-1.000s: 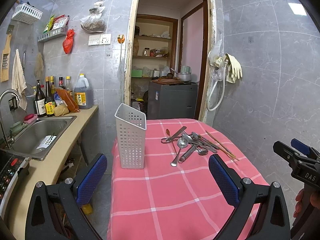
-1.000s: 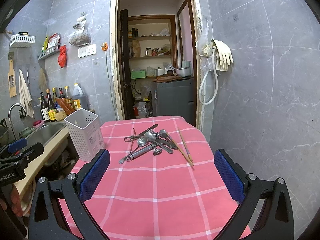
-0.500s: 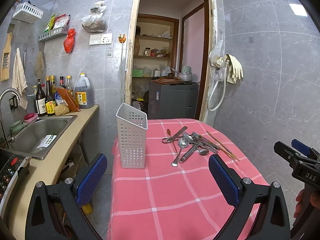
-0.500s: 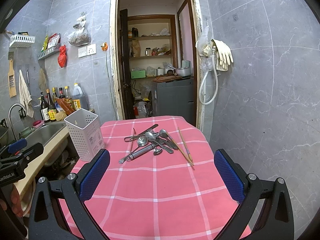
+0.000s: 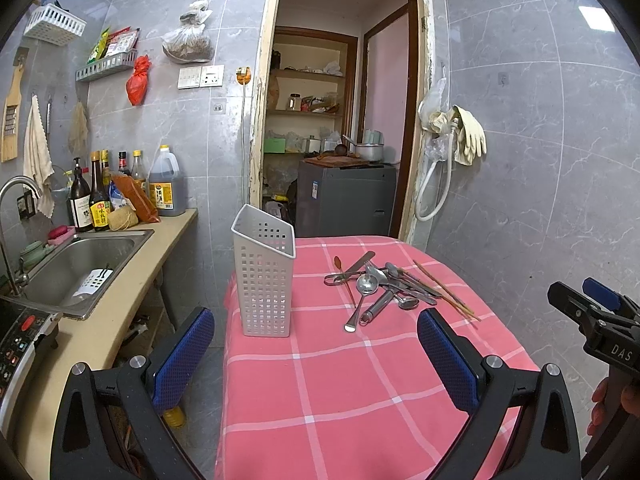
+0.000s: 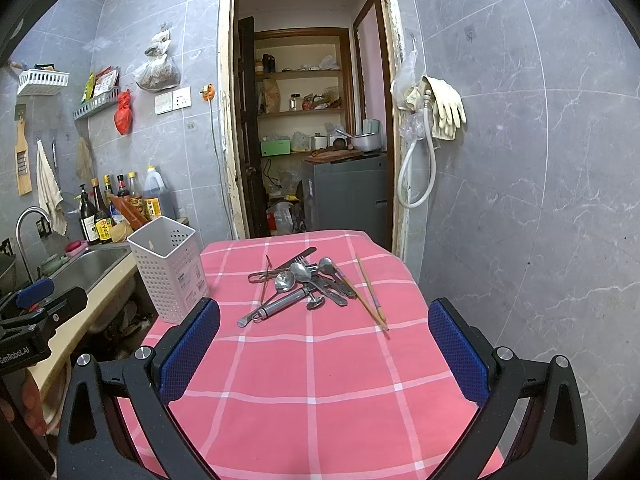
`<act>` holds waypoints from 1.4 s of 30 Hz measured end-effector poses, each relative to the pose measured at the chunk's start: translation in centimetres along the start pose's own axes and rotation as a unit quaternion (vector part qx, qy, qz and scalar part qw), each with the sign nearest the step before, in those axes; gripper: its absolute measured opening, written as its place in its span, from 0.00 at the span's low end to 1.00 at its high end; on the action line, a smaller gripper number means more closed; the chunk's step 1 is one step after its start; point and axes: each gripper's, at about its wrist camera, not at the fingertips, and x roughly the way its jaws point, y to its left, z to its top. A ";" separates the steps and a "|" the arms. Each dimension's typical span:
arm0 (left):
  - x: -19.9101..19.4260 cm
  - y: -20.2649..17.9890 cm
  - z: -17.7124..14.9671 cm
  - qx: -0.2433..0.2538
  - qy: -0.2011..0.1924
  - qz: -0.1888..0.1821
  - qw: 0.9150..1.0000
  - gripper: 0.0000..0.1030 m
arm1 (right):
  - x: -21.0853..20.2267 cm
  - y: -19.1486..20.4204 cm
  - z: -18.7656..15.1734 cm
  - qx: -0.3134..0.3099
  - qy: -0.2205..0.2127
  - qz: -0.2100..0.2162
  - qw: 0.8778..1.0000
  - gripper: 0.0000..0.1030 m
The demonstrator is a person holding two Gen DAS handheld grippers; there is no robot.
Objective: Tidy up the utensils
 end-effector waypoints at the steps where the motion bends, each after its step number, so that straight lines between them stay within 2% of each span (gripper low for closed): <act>1: 0.0 0.0 -0.1 0.000 0.000 0.000 1.000 0.99 | 0.0 0.0 0.0 0.000 0.000 0.000 1.000 0.99; 35: 0.5 0.6 -1.0 -0.003 0.008 0.002 1.000 0.99 | 1.2 0.4 -0.8 0.000 0.002 0.005 1.000 0.99; 42: 1.7 0.6 -0.6 0.003 0.002 0.001 1.000 0.99 | 1.5 0.3 0.6 -0.001 -0.001 0.013 1.000 0.99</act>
